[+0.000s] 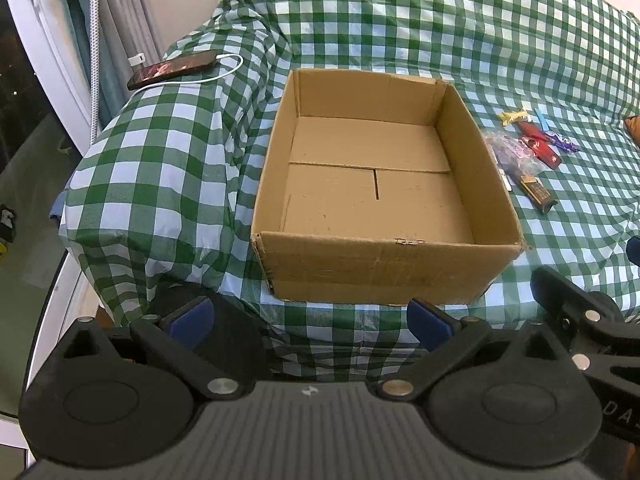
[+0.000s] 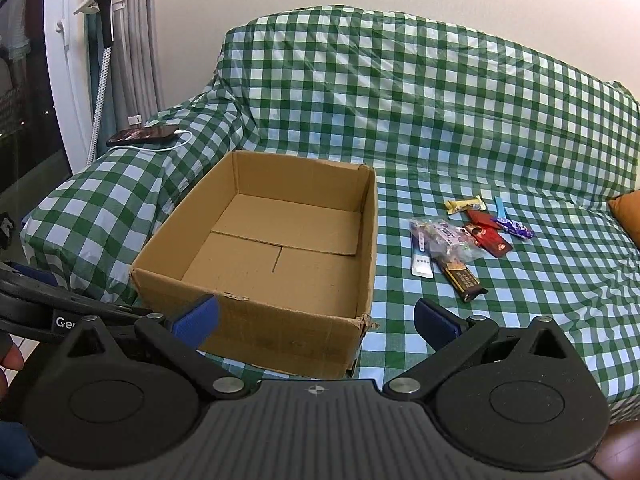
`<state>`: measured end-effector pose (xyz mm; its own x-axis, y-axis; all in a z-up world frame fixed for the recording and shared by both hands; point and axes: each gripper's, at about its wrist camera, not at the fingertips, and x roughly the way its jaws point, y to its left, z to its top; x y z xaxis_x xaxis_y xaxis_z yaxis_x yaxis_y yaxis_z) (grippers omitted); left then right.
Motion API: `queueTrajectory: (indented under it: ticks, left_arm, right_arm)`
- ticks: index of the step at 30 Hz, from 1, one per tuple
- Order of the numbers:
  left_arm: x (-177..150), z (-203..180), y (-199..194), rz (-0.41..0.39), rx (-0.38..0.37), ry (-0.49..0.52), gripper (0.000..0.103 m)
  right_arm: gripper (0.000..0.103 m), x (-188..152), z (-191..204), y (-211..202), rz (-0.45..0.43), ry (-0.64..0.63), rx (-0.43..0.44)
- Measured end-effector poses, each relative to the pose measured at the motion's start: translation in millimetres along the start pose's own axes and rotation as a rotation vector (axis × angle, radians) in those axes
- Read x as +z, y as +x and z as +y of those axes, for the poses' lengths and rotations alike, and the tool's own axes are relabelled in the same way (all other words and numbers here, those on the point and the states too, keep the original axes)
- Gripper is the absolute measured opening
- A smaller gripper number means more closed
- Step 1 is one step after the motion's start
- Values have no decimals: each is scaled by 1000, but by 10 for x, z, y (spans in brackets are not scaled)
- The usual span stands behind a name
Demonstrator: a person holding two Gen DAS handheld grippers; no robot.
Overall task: Organize snacks
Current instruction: 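Move both tools toward the snack pile beside the cardboard box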
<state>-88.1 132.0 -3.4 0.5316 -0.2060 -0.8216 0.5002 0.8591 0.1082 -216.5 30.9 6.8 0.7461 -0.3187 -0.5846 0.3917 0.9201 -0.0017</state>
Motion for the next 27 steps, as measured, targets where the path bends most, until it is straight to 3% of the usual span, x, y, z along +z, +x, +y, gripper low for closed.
queueTrajectory:
  ticks: [11,27]
  left_arm:
    - [-13,-25,14,9,4,11,103]
    - [5,-53,72,26,14,34,103]
  right_arm:
    - [103,22,-13,14,17,3,-19]
    - [103,-51,-76,56,8,29,19]
